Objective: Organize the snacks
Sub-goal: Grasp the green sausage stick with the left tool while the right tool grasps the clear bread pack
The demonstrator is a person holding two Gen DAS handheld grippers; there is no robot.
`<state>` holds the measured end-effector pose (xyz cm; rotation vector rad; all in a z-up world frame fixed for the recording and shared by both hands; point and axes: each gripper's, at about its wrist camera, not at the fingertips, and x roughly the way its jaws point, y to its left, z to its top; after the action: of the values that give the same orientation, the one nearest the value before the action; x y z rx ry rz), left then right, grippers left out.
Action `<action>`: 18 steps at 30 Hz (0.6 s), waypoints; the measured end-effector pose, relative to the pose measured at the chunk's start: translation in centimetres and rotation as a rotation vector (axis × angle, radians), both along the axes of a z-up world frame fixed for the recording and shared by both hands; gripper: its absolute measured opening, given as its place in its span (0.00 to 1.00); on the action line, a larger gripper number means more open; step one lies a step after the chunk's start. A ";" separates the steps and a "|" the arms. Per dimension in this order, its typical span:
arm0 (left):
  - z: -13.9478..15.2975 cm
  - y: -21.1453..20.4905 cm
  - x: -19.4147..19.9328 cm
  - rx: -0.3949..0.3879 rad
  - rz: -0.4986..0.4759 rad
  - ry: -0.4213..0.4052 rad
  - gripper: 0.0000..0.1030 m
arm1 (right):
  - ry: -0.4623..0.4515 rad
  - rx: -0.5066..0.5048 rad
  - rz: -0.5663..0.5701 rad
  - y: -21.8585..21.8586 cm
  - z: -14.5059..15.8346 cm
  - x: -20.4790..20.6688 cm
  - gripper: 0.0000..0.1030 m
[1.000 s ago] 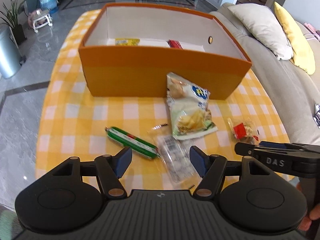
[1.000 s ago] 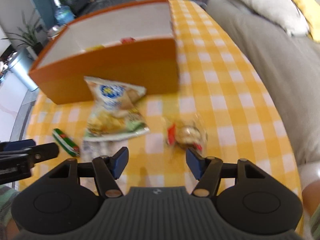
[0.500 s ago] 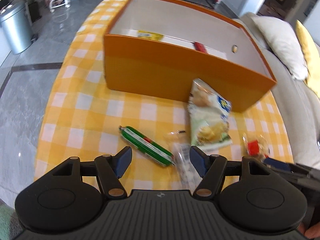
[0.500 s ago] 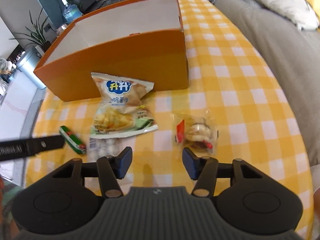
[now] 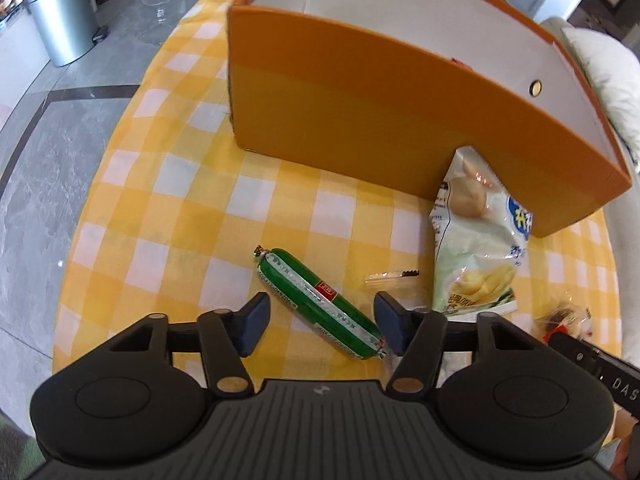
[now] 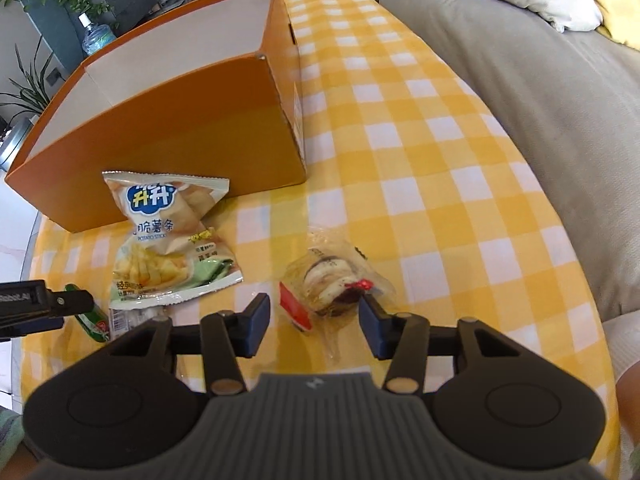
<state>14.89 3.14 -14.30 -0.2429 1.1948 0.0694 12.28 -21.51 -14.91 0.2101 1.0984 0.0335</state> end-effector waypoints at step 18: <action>-0.1 -2.9 -0.2 0.173 -0.338 0.026 0.38 | 0.047 0.052 0.054 2.1 0.8 -0.1 0.45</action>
<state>14.70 0.26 -14.40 0.1135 1.2338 -0.1194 12.21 -19.45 -14.13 0.2291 1.1511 0.1055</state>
